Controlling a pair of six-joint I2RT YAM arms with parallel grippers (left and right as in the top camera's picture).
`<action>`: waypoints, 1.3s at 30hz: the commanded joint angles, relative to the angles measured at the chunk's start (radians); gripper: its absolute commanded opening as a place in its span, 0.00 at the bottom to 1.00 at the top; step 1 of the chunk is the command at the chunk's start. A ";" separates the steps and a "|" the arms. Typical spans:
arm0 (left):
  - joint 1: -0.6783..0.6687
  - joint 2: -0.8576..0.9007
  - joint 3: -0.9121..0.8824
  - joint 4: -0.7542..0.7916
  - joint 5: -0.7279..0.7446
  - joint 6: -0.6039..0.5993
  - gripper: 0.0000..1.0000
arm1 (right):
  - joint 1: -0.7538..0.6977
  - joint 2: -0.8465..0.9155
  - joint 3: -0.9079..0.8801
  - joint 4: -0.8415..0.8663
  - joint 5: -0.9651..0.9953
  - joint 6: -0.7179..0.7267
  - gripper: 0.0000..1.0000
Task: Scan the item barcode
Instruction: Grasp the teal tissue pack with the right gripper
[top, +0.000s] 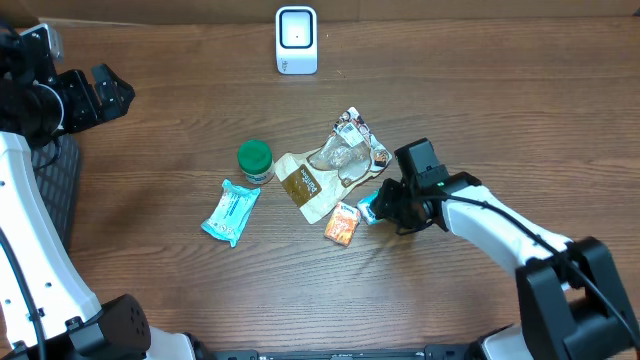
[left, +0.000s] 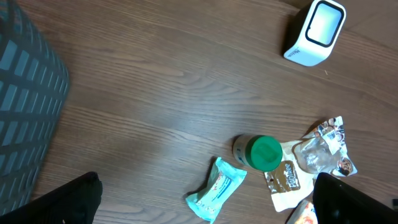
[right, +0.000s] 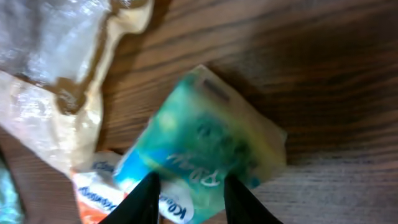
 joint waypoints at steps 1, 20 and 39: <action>-0.003 -0.007 0.015 0.001 0.014 0.019 1.00 | 0.006 0.036 -0.016 0.000 0.015 0.008 0.31; -0.003 -0.007 0.015 0.001 0.015 0.019 1.00 | -0.083 0.052 0.058 -0.002 0.085 -0.611 0.59; -0.003 -0.007 0.015 0.001 0.014 0.019 1.00 | -0.088 0.053 0.337 -0.248 -0.043 -0.376 0.19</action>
